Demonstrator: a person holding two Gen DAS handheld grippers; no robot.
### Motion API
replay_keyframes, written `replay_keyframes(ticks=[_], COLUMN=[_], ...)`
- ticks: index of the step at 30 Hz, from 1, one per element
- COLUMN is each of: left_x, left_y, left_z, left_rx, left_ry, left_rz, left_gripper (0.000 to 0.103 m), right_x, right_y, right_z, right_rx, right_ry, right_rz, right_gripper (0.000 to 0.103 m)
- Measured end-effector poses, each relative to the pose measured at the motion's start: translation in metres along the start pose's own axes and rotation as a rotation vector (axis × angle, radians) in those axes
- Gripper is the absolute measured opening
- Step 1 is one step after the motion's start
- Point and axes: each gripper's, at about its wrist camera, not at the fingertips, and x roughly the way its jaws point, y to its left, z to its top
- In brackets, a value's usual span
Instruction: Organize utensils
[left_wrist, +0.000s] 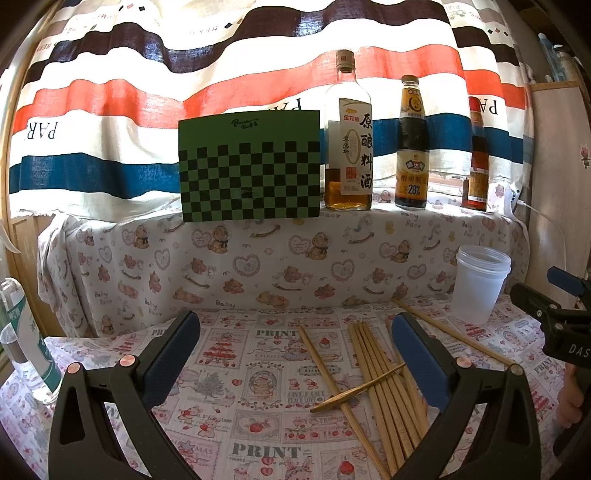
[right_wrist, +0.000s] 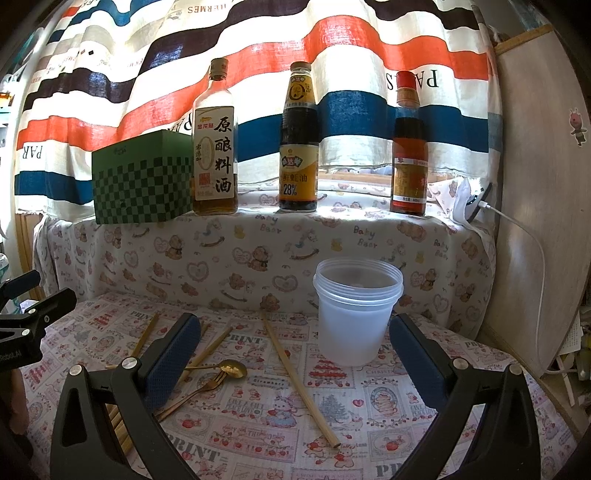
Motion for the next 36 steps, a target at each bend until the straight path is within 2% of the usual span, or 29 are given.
replay_keyframes(ticks=[20,25,36], left_x=[-0.001,0.002,0.001], left_y=[-0.001,-0.003,-0.010], left_z=[0.000,-0.002,-0.004], left_rx=[0.004,0.008,0.049], left_ry=[0.001,0.013,0.003], left_rz=[-0.002,0.001,-0.024], left_gripper=[0.103,0.103,0.103], right_x=[-0.001,0.000,0.001], right_y=[-0.001,-0.001,0.003], right_z=[0.000,0.000,0.000], right_rx=[0.009,-0.001,-0.006], right_ry=[0.000,0.019,0.015], right_rz=[-0.025,0.021,0.023], right_gripper=[0.103,0.103,0.103])
